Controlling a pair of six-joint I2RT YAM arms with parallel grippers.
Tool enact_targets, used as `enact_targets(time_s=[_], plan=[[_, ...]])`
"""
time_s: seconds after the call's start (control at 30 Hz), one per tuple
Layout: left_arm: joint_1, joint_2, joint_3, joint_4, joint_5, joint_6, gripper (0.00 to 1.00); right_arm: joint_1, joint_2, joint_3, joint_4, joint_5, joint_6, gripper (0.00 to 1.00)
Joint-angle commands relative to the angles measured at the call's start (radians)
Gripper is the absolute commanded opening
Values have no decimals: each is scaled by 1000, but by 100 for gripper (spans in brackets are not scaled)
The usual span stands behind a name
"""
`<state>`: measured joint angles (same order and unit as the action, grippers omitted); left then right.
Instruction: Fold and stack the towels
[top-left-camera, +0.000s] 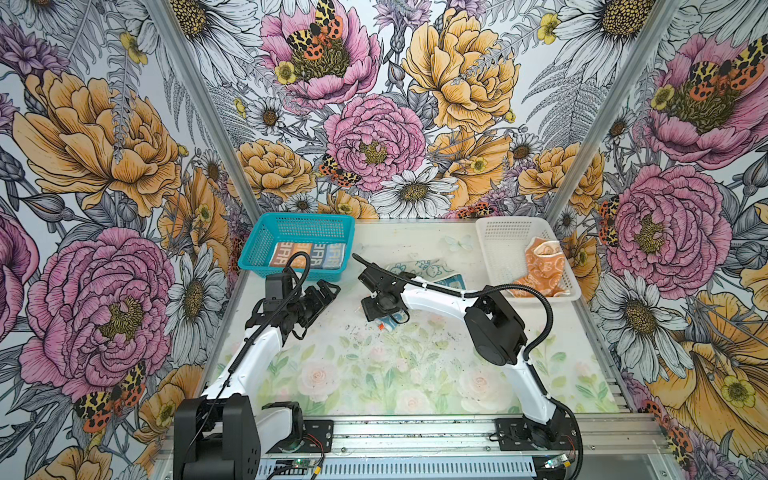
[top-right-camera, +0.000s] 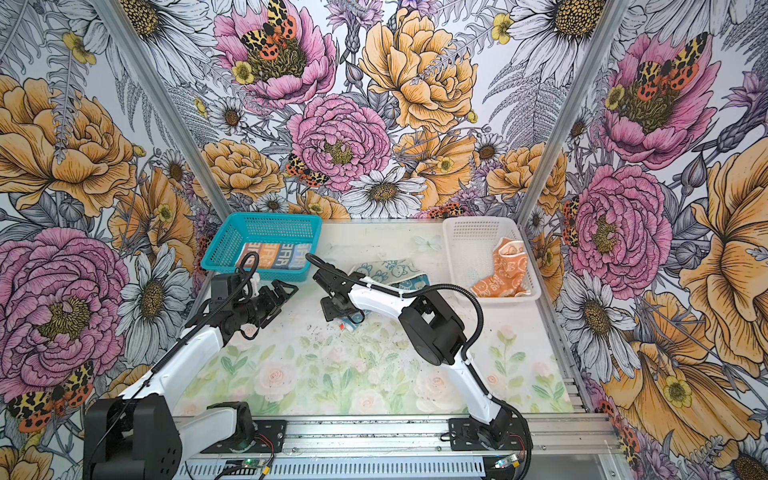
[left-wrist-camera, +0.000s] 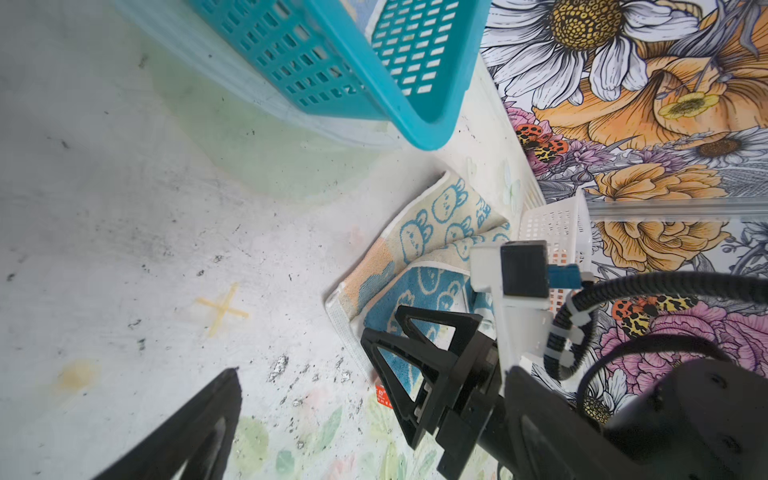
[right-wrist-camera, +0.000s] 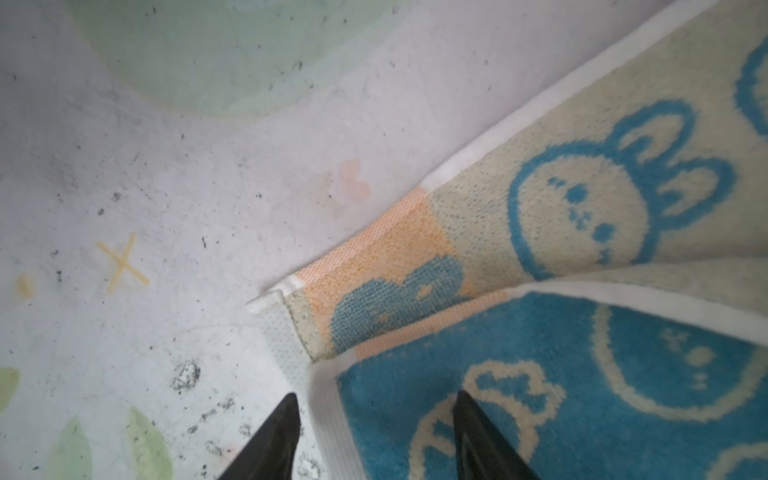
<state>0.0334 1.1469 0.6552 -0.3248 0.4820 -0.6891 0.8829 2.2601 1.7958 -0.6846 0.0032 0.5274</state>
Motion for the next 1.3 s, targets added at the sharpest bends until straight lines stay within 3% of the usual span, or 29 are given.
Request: enact_targets(time_s=[0.0,0.27,0.6,0.73,0.93,1.27], plan=[[7,-14,-4,10,38,23,99,22,31,41,-43,49,10,56],[-6,-3,3,10,39,24,99,38,47,22,-72,76,11,45],[-148,34,36,10,-57,11,99,-4,-80,-136,-69,147,1,8],[-223,78,62,20,-93,-4,99,-39,-161,-238,-54,162,-12,1],[-351,161,108,57,-135,-31,99,-118,-311,-378,-30,139,-42,0],[-516,333,221,63,-161,-18,99,-278,-589,-642,66,-6,-14,0]])
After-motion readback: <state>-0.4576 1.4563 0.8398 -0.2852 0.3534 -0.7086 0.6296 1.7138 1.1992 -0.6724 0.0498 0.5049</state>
